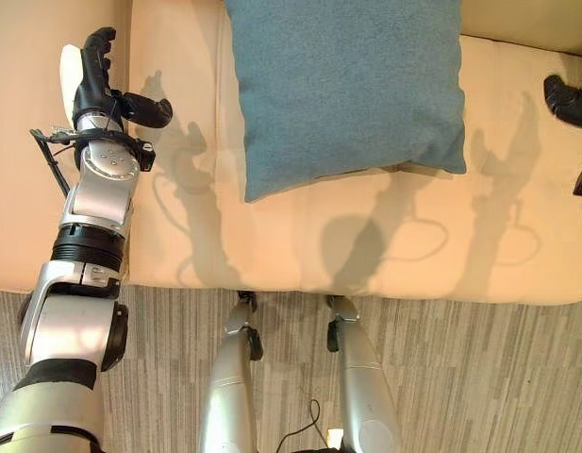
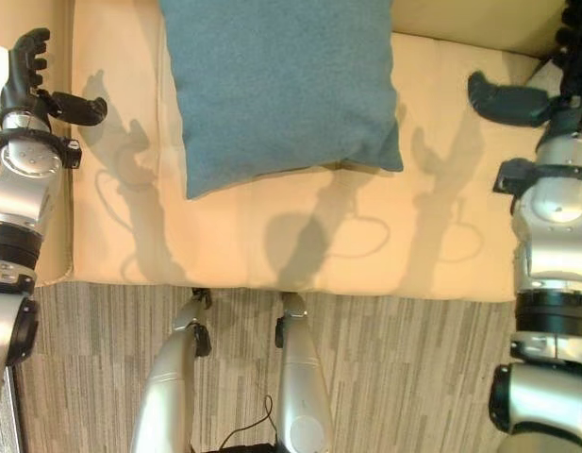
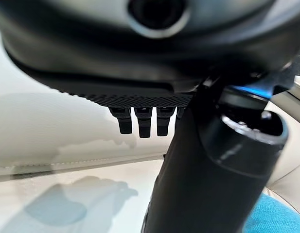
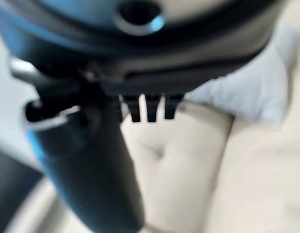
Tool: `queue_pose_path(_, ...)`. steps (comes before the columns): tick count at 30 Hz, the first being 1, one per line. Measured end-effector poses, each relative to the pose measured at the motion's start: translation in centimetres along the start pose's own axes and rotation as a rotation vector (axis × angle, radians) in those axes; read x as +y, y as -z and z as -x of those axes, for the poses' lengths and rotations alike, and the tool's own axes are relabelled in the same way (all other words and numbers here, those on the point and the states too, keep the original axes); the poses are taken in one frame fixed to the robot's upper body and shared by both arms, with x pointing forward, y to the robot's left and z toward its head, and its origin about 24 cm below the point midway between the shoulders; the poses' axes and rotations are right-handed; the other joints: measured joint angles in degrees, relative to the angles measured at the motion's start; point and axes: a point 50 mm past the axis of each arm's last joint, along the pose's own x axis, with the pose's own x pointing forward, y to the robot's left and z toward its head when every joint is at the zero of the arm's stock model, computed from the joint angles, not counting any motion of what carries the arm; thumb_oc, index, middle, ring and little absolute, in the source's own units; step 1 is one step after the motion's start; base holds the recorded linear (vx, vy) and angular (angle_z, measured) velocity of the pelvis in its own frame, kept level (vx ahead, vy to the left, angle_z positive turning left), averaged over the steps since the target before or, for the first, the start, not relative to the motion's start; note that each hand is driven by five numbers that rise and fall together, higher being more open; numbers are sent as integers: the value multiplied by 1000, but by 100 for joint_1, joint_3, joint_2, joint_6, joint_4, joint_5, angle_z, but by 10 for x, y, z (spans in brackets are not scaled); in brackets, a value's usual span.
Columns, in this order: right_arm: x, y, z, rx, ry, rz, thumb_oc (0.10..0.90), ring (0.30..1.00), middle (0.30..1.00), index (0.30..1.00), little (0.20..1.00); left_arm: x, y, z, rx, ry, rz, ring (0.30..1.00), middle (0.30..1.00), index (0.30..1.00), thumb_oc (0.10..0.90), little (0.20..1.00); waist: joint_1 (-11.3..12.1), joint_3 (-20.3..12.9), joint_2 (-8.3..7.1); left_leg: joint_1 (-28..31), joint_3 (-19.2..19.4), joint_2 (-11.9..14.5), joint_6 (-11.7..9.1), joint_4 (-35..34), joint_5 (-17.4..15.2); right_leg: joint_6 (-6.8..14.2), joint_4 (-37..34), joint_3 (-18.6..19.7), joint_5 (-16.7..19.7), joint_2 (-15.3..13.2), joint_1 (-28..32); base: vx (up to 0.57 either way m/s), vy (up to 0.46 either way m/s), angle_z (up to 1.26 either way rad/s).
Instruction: Pick up all the scattered cushions and arrange them neatly on the sofa.
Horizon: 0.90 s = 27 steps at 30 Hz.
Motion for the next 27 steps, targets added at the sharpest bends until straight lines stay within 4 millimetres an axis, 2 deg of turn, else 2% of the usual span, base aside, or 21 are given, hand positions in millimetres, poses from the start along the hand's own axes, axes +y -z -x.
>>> queue_pose_path(5, 45, 5, -6, 52, -57, -175, 800, 900, 900, 900, 900, -11, -17, 0, -48, 17, 43, 900, 900, 900, 800, 900, 38, -2, -4, -3, 11, 2, -3, 3, -1, 4, -1, 3, 7, 0, -5, 0, 0, 0)
queue_pose_path(10, 100, 5, -3, 98, -156, -310, 800, 900, 900, 900, 900, -32, -55, 0, -130, 30, 167, 900, 900, 900, 800, 900, 144, -2, -4, -69, 12, -5, -4, 3, -2, 3, -3, 4, 7, -7, -72, 17, 3, 0)
queue_pose_path(13, 128, 3, 4, 110, -220, -308, 800, 900, 900, 900, 900, -44, -72, 3, -164, 66, 261, 900, 900, 900, 800, 900, 191, -2, -4, -86, 12, -3, -14, 27, -26, 5, 6, 4, -6, -5, -80, -29, 3, 0)
queue_pose_path(17, 140, 0, 5, 89, -231, -215, 800, 900, 900, 900, 900, -66, -84, 10, -148, 114, 388, 900, 900, 900, 800, 900, 178, -2, -4, -91, 11, -16, -15, 5, -34, 6, -9, 10, -16, -10, -88, 67, 0, 0)
queue_pose_path(24, 160, -10, 8, 14, -317, 7, 800, 900, 900, 900, 900, -114, -68, 27, 1, 225, 432, 900, 900, 900, 800, 900, 14, -5, -4, -135, 55, 4, -16, -7, -35, 6, -23, 36, -4, 1, -163, 3, 0, -2)
queue_pose_path(27, 162, -17, 6, -18, -322, 51, 800, 900, 900, 900, 900, -114, -72, 26, -5, 221, 436, 900, 900, 900, 800, 900, 3, -5, -4, -227, 107, 23, -28, -16, -24, 7, -84, 79, 54, 21, -275, 0, -11, -9)
